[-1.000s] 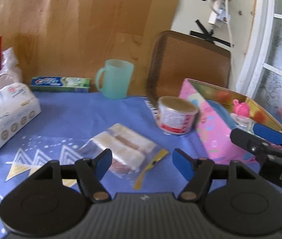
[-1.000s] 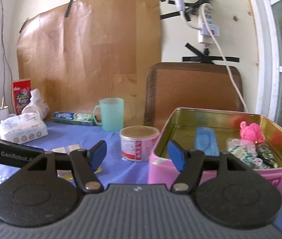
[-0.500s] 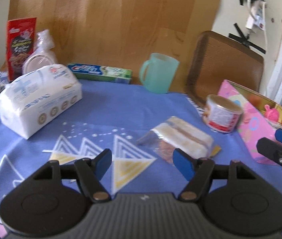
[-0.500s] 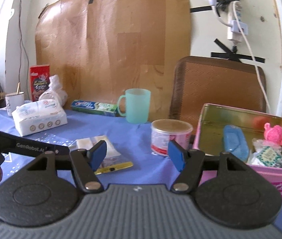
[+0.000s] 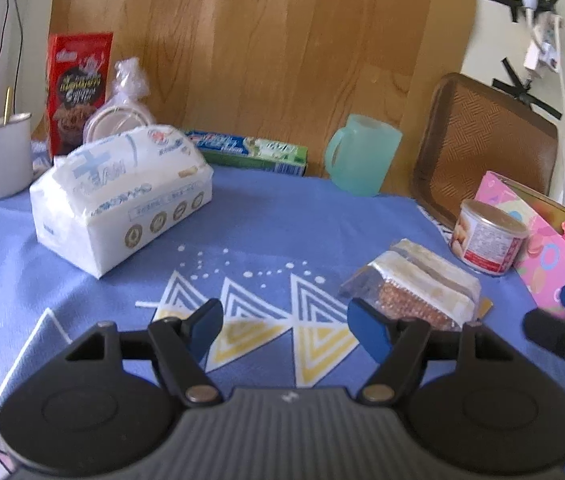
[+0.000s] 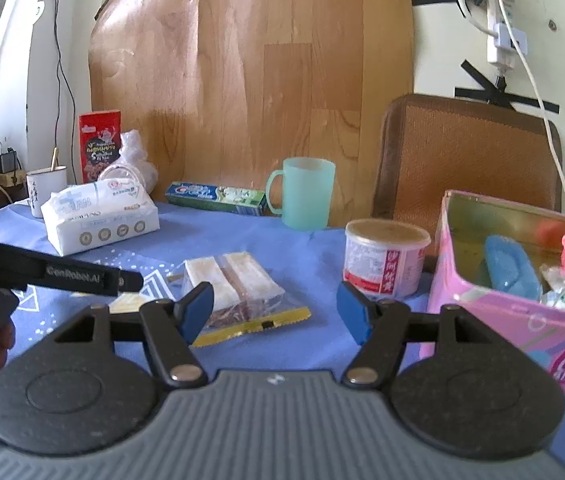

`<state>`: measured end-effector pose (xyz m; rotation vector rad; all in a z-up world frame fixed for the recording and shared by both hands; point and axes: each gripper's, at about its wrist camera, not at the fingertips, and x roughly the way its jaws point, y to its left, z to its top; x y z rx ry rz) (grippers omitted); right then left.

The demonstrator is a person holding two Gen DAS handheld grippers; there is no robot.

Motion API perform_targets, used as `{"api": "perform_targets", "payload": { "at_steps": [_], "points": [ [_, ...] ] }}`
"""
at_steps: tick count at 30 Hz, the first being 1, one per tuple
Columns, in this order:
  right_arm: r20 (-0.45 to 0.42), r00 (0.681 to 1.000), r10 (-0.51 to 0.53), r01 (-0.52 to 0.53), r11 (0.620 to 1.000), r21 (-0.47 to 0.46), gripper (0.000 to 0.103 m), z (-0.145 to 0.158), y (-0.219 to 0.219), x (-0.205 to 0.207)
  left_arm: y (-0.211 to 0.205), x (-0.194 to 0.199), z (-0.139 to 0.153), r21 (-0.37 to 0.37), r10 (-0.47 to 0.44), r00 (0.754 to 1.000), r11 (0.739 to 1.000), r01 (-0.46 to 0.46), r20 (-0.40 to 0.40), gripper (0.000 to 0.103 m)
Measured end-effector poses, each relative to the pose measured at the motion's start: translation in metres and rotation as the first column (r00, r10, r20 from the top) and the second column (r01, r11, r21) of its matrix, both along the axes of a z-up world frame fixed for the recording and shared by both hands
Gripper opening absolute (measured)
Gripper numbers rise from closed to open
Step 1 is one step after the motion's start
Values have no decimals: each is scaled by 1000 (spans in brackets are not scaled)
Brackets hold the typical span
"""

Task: Organize soft objects
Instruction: 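Move the open right gripper back over the bagged pastry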

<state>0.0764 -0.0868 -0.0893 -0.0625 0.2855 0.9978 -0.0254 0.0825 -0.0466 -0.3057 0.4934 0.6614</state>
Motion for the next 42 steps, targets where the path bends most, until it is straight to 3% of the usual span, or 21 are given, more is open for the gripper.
{"api": "perform_targets", "payload": {
  "at_steps": [6,17,42],
  "points": [
    [-51,999,0,0,1000,16,70,-8,-5,7,-5,-9,4,31,-46,997,999,44,69,82],
    [-26,1000,-1,3,999,55,70,-6,-9,1,-8,-3,2,57,-28,999,998,26,31,82],
    [37,998,-45,41,995,87,73,-4,-15,-10,-7,-8,5,91,-14,999,996,11,42,86]
  ]
}}
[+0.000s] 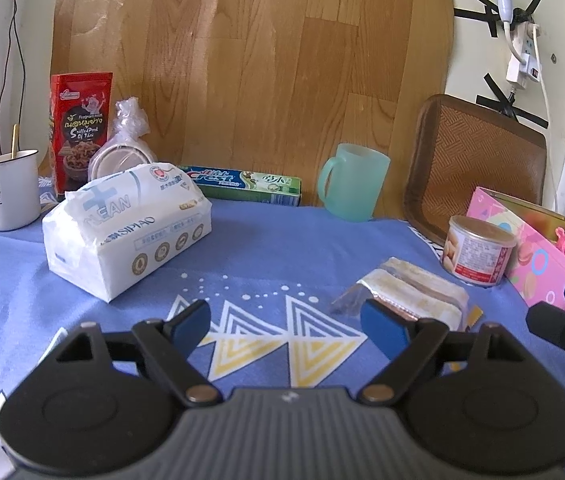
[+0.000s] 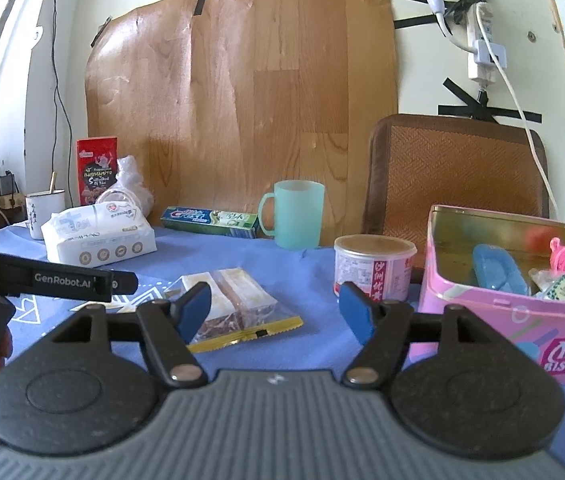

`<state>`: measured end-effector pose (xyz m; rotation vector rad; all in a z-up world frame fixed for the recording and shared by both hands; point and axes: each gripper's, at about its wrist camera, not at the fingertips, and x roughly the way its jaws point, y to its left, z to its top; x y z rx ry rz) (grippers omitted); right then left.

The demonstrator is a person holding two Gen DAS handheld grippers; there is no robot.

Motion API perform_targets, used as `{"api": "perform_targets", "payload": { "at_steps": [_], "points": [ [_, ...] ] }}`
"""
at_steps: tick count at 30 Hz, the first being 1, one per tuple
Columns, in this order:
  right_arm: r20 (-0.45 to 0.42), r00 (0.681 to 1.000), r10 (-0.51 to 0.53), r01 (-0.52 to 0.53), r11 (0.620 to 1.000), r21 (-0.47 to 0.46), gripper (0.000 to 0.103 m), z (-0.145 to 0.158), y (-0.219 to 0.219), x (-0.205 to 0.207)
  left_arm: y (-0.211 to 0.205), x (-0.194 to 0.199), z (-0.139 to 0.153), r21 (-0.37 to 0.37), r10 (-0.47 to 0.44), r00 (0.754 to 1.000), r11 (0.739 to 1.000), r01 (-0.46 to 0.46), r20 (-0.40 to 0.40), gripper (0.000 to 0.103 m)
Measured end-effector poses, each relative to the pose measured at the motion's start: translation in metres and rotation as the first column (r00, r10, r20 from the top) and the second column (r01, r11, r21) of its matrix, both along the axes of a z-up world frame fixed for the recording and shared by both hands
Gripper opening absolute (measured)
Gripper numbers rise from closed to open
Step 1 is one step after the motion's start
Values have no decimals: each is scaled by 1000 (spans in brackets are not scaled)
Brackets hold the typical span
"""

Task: Organize soft objects
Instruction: 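Move the open right gripper back over the bagged pastry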

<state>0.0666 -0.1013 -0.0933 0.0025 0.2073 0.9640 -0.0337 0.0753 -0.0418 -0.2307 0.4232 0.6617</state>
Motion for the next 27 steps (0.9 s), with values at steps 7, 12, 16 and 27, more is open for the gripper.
{"api": "perform_targets", "payload": {
  "at_steps": [7,12,16,27],
  "points": [
    [11,1000,-9,9,1000,-5,73,0,-1,-3,-2,-4,1,12,8,1000,1000,-8,15,92],
    [12,1000,-14,15,1000,-28,73,-1,-4,-9,-1,-4,1,11,15,1000,1000,-16,15,92],
    [22,1000,-18,19,998,-55,73,-1,-1,-12,-3,-2,0,19,15,1000,1000,-15,6,92],
    [-51,999,18,-21,998,-56,73,-3,-1,-2,-2,4,-1,25,28,999,999,-27,-33,92]
  ]
}}
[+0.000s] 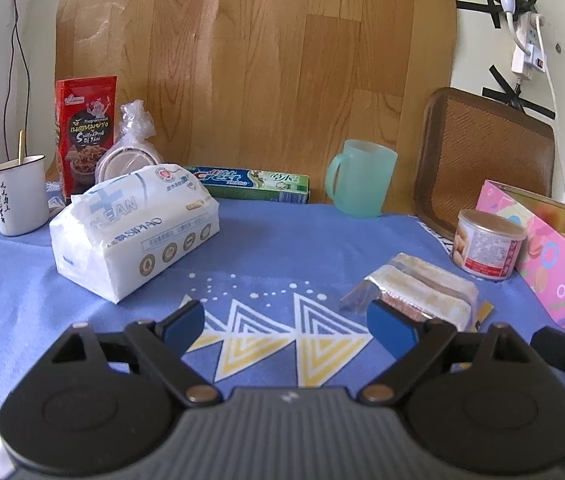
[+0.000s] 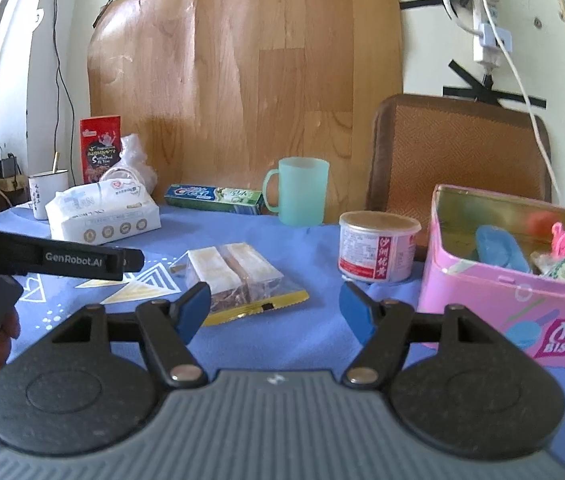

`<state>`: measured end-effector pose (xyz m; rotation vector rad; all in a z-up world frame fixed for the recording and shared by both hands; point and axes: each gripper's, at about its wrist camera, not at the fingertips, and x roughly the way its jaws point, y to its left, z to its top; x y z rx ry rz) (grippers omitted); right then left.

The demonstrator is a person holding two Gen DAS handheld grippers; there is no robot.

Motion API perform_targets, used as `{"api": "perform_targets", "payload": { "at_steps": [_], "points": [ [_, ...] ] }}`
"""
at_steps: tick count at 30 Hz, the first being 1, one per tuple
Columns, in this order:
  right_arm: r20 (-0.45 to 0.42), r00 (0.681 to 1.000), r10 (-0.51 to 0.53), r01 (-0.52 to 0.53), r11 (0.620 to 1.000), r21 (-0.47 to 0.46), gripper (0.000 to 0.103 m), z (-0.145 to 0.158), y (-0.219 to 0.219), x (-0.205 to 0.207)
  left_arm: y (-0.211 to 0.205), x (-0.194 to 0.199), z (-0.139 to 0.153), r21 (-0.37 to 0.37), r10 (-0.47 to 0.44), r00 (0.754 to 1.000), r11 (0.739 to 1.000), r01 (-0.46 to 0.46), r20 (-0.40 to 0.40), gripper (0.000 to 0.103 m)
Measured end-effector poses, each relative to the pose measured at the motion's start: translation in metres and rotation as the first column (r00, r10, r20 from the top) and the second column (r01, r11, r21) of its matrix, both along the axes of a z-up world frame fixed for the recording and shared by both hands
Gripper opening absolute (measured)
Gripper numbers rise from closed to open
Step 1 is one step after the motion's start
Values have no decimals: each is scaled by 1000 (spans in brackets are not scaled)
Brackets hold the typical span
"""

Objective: Organize soft objects

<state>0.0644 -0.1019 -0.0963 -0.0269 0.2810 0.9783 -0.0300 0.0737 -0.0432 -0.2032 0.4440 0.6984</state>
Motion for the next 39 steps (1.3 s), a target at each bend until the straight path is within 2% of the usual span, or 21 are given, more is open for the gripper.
{"api": "perform_targets", "payload": {
  "at_steps": [4,8,11,26,32,39],
  "points": [
    [-39,999,22,-21,999,28,73,-1,-4,5,2,1,-1,-10,-1,1000,1000,1,-7,95],
    [-66,998,21,-16,997,77,78,-2,-12,9,3,1,-1,-21,-3,1000,1000,3,-15,97],
    [-74,997,23,-17,997,74,78,-2,-11,10,4,2,-2,-25,-11,1000,1000,11,-24,98],
    [-51,997,56,-60,996,-67,81,-3,11,6,6,5,-3,-66,-45,999,997,43,-30,99],
    [-96,989,115,-126,985,-120,85,-4,25,16,7,3,-3,-80,-38,999,996,36,-19,100],
    [0,987,158,-154,963,-223,92,4,53,27,12,2,-4,-110,-14,1000,994,13,-7,100]
  ]
}}
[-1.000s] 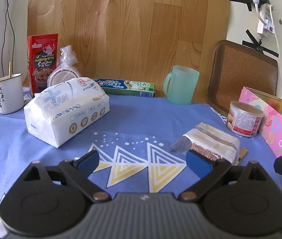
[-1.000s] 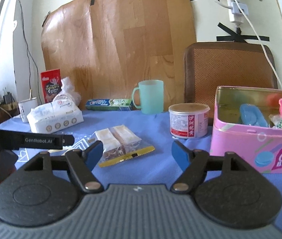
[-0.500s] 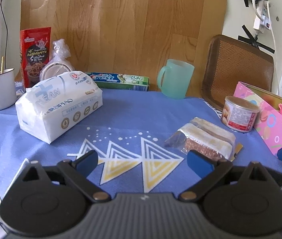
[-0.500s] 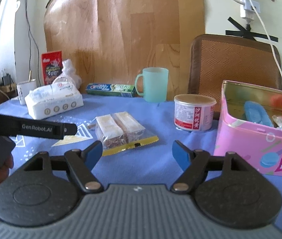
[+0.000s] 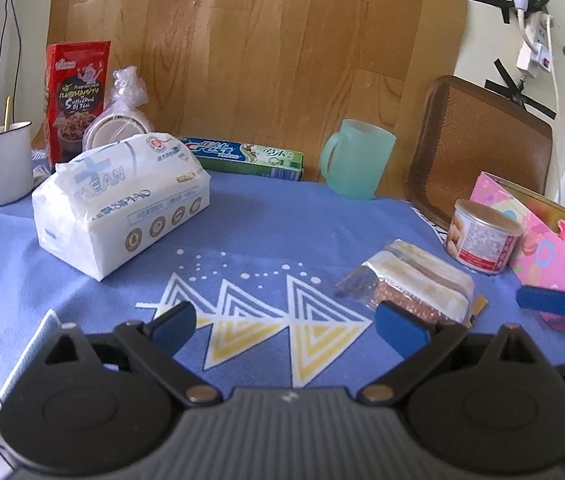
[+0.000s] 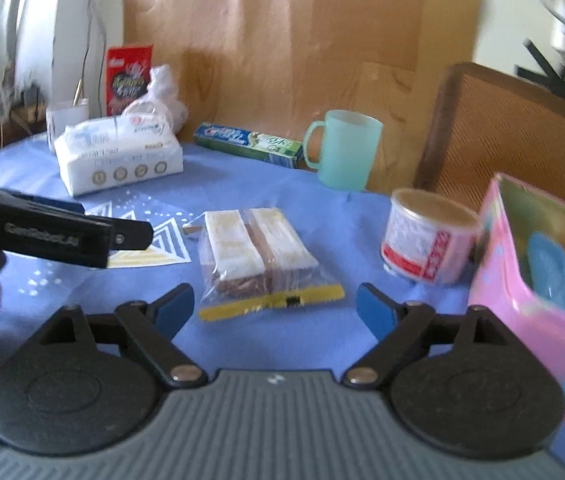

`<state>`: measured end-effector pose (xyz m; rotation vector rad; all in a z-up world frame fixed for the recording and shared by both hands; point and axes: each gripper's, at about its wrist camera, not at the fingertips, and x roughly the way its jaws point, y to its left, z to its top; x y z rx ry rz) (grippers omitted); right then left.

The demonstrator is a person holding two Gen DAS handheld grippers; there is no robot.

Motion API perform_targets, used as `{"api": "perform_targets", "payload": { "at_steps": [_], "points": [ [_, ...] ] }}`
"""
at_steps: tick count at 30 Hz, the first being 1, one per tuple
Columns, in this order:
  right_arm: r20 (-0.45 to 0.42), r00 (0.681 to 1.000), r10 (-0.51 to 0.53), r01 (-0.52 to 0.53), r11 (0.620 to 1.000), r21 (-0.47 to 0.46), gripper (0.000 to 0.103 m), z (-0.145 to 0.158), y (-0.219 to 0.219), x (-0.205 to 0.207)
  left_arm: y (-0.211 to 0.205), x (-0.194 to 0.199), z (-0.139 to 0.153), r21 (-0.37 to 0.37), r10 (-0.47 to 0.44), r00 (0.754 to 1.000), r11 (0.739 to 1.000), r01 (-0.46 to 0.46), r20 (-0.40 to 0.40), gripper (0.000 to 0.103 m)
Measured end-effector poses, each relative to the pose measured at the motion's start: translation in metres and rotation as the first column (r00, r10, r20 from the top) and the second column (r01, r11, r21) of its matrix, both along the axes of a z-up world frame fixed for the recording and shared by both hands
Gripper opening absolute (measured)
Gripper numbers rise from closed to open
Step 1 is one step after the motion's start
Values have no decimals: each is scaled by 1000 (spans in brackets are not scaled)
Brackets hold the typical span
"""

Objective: Organize soft objects

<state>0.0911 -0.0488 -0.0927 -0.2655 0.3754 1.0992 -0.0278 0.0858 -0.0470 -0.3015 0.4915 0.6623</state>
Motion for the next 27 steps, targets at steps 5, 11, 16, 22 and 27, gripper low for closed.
{"api": "perform_targets", "payload": {
  "at_steps": [5,11,16,22,27],
  "points": [
    [15,998,63,-61,995,-82,96,0,31,15,2,-1,0,-11,18,1000,1000,-17,3,100],
    [-117,988,97,-105,993,-60,87,-6,34,35,1,-1,0,-7,32,999,999,-32,3,100],
    [-187,977,101,-103,995,-3,83,-6,10,30,2,-2,0,-12,42,999,999,-42,4,100],
    [-253,961,114,-110,994,30,84,-6,-24,11,1,0,0,-9,42,999,999,-42,-6,101],
    [-436,886,160,-121,986,116,84,-8,-50,3,0,1,-1,-11,40,999,999,-41,-11,102]
  ]
}}
